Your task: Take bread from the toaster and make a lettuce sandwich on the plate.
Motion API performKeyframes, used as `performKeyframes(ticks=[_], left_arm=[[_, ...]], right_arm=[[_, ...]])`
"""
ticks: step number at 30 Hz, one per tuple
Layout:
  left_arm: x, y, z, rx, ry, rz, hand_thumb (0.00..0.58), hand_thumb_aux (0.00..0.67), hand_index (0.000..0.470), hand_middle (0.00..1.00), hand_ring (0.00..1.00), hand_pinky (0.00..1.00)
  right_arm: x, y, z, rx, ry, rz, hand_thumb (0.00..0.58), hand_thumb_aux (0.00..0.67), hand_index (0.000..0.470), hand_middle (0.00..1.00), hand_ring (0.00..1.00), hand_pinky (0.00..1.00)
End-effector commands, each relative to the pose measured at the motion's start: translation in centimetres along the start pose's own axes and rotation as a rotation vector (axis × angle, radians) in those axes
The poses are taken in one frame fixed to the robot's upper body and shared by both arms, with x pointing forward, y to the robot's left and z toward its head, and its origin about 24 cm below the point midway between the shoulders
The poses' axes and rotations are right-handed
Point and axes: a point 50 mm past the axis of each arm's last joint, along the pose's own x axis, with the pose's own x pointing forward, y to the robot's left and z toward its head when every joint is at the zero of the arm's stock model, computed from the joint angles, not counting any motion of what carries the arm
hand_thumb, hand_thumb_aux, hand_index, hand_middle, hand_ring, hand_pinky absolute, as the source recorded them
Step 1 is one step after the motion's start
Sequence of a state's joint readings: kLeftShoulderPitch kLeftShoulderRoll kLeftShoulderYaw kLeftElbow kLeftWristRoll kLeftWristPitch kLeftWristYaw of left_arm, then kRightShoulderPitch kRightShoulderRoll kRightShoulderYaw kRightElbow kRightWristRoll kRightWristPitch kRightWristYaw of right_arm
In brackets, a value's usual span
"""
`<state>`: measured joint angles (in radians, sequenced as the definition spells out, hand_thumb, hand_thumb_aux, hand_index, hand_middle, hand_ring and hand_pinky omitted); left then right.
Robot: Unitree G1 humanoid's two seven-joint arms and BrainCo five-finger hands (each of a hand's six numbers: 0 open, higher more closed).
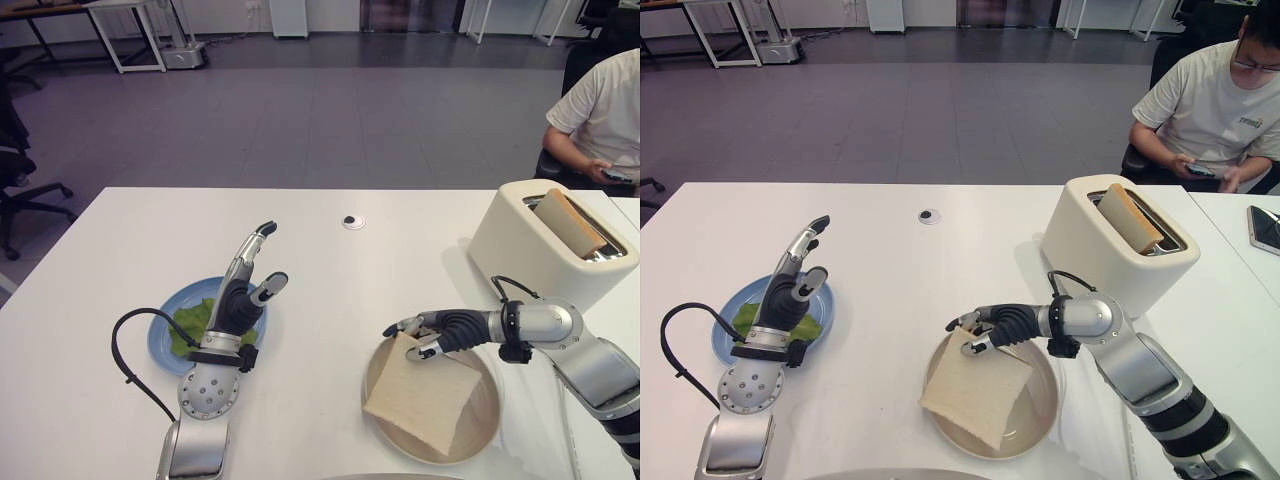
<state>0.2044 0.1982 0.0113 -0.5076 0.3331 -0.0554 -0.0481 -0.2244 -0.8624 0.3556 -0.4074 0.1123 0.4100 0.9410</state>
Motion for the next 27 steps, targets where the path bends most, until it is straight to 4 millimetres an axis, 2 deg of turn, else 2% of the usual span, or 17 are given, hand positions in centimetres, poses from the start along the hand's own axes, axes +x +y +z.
performKeyframes(ticks=[1,4,8,11,12,13,17,21,24,25,27], left_arm=[[-0.3,0.1,-0.2,0.006,0.019,0.003,0.000,0.000,0.000,0.00,0.00,0.00],[-0.4,0.2,-0.1,0.008,0.022,0.005,0.000,0.000,0.000,0.00,0.00,0.00],[-0.3,0.2,-0.2,0.010,0.018,-0.002,0.000,0.000,0.000,0.00,0.00,0.00],[-0.3,0.2,-0.2,0.020,0.018,-0.005,0.000,0.000,0.000,0.00,0.00,0.00],[-0.3,0.3,-0.3,0.023,0.019,-0.004,0.000,0.000,0.000,0.00,0.00,0.00],[-0.4,0.3,-0.3,0.026,0.019,-0.003,0.000,0.000,0.000,0.00,0.00,0.00],[-0.3,0.2,-0.2,0.028,0.017,-0.006,0.000,0.000,0.000,0.00,0.00,0.00],[-0.2,0.1,-0.3,0.029,0.015,-0.009,0.000,0.000,0.000,0.00,0.00,0.00],[-0.2,0.4,-0.4,0.054,0.018,0.006,0.000,0.000,0.000,0.00,0.00,0.00],[-0.2,0.7,-0.5,0.090,0.027,0.017,0.000,0.000,0.000,0.00,0.00,0.00],[-0.1,1.9,-1.8,0.355,0.106,0.031,0.000,0.000,0.000,0.00,0.00,0.00]], right_arm=[[-0.5,-0.1,-0.6,-0.029,0.037,0.018,0.580,0.670,0.470,0.00,0.00,0.00],[-0.4,0.1,-0.9,-0.038,0.046,0.034,0.580,0.670,0.470,0.00,0.00,0.00],[0.1,1.5,-1.3,-0.049,0.044,0.059,0.580,0.670,0.470,0.00,0.00,0.00],[0.1,1.4,-1.3,-0.079,0.044,0.034,0.580,0.670,0.470,0.00,0.00,0.00],[0.1,1.1,-1.1,-0.098,0.039,0.016,0.449,0.352,0.247,0.00,0.00,0.00],[0.1,0.7,-0.9,-0.113,0.032,-0.001,0.000,0.000,0.000,0.00,0.00,0.00],[-0.9,-1.8,0.9,-0.191,-0.007,-0.112,0.000,0.000,0.000,0.00,0.00,0.00],[-3.2,-5.1,3.8,-0.265,-0.055,-0.245,0.000,0.000,0.000,0.00,0.00,0.00],[-4.5,-6.7,5.4,-0.295,-0.088,-0.315,0.000,0.000,0.000,0.00,0.00,0.00],[-4.8,-7.1,5.7,-0.296,-0.093,-0.342,0.000,0.000,0.000,0.00,0.00,0.00],[-5.2,-7.5,5.8,-0.278,-0.104,-0.387,0.000,0.000,0.000,0.00,0.00,0.00]])
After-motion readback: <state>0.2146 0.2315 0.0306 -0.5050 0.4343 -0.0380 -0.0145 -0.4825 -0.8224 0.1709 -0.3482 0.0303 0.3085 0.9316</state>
